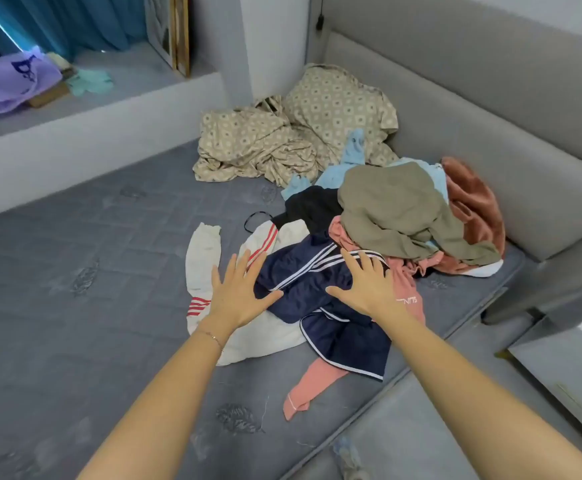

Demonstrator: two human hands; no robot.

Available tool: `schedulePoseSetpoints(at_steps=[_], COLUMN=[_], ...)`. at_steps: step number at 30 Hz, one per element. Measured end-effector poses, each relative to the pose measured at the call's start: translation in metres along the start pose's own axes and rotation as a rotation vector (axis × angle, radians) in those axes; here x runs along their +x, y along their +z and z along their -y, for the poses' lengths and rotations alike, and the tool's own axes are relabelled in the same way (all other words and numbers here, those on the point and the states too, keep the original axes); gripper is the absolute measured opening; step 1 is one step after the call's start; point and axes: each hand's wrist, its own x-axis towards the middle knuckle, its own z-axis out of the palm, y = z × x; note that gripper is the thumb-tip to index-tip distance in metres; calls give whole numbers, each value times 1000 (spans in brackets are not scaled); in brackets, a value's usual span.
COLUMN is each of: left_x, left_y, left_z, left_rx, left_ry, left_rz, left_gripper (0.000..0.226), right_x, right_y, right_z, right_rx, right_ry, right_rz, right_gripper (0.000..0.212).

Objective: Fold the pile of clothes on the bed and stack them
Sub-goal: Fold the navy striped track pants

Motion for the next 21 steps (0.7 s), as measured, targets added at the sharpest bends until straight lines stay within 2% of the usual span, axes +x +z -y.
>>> schedulePoseSetpoints(at_steps=[9, 14, 21], left_x=[43, 79, 127], left_y=[50, 79, 122], left_z=[-48, -81, -116], left_rx=[10, -124, -211], left_ry=[26, -75, -200], left_rz=[70, 88, 94], left_gripper=[84, 83, 81], right_x=[31, 76, 135], right_y=[8, 4, 14], right_z=[-68, -104, -140], right_rx=[17, -10, -102], right_ry=[47, 13, -99], right_rz=[42, 138, 190], right_gripper=[91, 92, 89])
